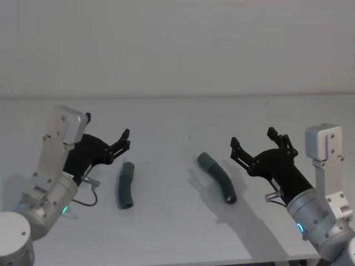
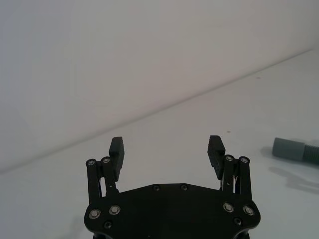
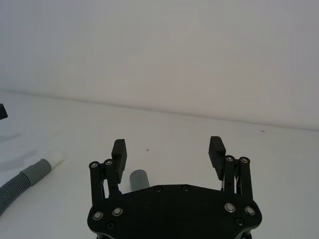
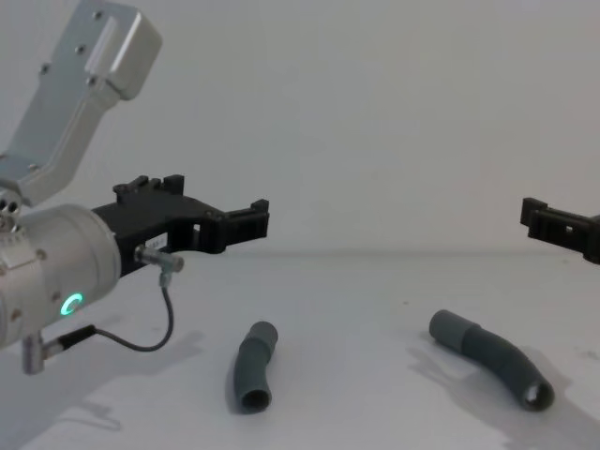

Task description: Use both hands to pick up one end of the pipe from the table, align the ends, and insert them.

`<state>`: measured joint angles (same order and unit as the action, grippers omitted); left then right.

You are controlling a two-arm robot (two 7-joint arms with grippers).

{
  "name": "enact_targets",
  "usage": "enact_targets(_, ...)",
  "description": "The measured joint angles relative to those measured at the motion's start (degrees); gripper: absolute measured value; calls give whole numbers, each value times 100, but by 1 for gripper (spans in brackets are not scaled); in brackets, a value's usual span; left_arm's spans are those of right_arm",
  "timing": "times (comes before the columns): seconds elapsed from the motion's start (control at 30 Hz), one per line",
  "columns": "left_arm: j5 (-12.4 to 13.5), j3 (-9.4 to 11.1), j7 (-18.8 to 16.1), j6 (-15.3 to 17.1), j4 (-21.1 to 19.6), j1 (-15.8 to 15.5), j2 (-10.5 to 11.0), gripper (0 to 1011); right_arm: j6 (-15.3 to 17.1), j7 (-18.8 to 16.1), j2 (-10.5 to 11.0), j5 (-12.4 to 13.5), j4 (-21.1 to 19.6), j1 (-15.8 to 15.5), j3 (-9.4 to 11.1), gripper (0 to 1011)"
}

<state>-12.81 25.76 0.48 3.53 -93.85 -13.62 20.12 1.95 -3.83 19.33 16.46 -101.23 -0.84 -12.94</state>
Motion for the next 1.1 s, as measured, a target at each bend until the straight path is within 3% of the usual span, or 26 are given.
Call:
enact_targets(0.37, -199, -20, -296, 908, -356, 112, -330, 1001, 0, 0, 0, 1, 0, 0, 0, 1002)
enact_targets(0.5, -227, -22, -534, 1416, -584, 204, -473, 1001, 0, 0, 0, 0, 0, 0, 0, 1002)
enact_targets(0.8, -184, 22, -947, 2337, -986, 377, -637, 1001, 0, 0, 0, 0, 0, 0, 0, 1001)
enact_targets(1.1, -84, 99, -1174, 2910, -1161, 475, -718, 1001, 0, 0, 0, 0, 0, 0, 0, 1002)
